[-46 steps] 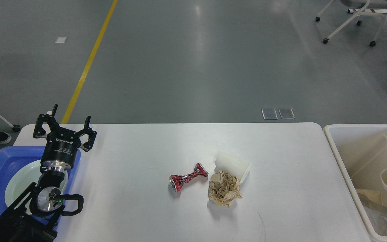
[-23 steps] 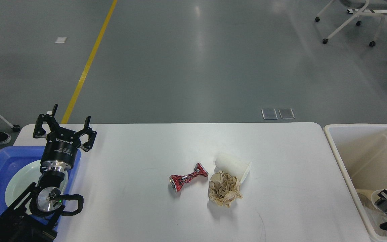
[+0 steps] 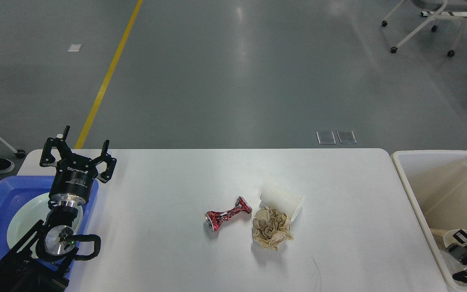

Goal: Tidy desktop
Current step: 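Release the paper cup inside the bin, then raise the right gripper out of the bin toward the table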

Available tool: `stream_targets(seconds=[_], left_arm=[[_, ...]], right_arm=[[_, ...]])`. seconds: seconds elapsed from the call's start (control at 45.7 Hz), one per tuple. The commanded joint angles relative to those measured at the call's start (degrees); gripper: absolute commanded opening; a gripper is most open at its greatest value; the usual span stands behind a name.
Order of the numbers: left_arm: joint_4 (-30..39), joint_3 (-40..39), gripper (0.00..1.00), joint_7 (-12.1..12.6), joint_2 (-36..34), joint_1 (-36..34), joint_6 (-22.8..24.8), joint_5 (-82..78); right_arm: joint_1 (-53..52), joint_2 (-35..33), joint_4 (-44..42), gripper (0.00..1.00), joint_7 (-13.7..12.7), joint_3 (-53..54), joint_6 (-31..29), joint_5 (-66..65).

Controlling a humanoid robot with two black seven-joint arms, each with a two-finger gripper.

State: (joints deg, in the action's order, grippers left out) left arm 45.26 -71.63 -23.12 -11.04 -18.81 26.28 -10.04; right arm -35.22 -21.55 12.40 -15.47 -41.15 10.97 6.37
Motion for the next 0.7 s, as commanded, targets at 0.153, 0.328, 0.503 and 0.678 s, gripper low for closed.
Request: stream_targets(seconds=[0.153,0.328,0.503,0.678], left_arm=[[0.00,0.00,0.96,0.00,0.05,0.00,0.00,0.02],[0.00,0.00,0.96,0.00,0.05,0.00,0.00,0.02],[0.00,0.00,0.96,0.00,-0.04,0.00,0.00,0.02],[0.00,0.00,0.96,0.00,-0.04,0.00,0.00,0.02]], right_arm=[[-0.38,0.01,0.69,1.00,0.00,0.28,0.81,-0.04],[-1.61,-0.60,2.45,1.00,0.00,0.10,0.72,-1.09],[-11.27,-7.27,14.03,1.00,-0.09,-0.60,-2.09,-6.44],[-24.71,-12.72,26.34,1.00,-0.27,-1.92,-10.69,-19.01]])
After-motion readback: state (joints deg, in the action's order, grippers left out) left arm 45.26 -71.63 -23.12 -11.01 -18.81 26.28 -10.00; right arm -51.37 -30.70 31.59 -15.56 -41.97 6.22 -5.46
